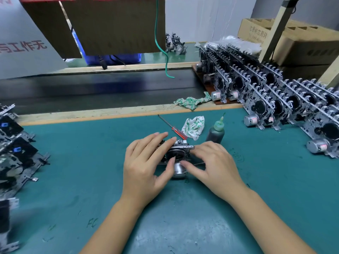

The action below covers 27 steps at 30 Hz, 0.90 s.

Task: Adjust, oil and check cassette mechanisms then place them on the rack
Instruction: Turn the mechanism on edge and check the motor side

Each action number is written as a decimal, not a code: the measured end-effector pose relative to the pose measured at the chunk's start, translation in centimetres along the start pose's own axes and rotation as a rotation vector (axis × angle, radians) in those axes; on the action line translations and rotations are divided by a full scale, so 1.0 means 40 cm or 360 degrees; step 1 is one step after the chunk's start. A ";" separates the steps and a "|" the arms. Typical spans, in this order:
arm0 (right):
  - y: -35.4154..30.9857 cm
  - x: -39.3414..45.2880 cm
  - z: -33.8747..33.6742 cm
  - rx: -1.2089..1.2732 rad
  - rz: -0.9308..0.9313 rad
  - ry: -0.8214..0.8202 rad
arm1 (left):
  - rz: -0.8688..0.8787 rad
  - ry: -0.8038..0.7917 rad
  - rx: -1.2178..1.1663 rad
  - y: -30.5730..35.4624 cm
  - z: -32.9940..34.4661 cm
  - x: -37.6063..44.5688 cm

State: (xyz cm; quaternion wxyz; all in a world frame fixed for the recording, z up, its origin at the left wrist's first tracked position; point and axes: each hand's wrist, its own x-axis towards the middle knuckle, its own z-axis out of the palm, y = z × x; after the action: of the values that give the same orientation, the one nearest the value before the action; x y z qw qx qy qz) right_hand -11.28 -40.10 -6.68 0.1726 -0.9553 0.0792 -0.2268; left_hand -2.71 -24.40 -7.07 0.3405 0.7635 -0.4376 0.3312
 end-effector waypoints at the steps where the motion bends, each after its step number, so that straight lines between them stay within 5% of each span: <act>1: -0.001 -0.001 0.000 -0.0005 -0.0010 0.0005 | 0.0001 -0.0005 0.0002 -0.001 0.000 0.001; 5: 0.004 0.000 0.008 0.0172 0.0093 -0.0061 | -0.0014 -0.0003 -0.0015 0.000 0.000 0.001; 14: -0.021 0.042 0.009 0.1454 0.0238 -0.0263 | -0.0042 -0.0010 -0.0160 0.001 -0.009 0.000; 27: -0.021 0.040 0.003 0.1502 0.0246 -0.0291 | -0.0073 0.0027 -0.0349 0.001 -0.013 0.000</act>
State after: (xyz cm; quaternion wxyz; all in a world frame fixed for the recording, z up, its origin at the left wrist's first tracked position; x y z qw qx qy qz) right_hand -9.75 -39.64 -5.82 0.6095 -0.7800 0.0228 -0.1396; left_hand -2.85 -24.00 -6.78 0.4331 0.7287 -0.4507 0.2798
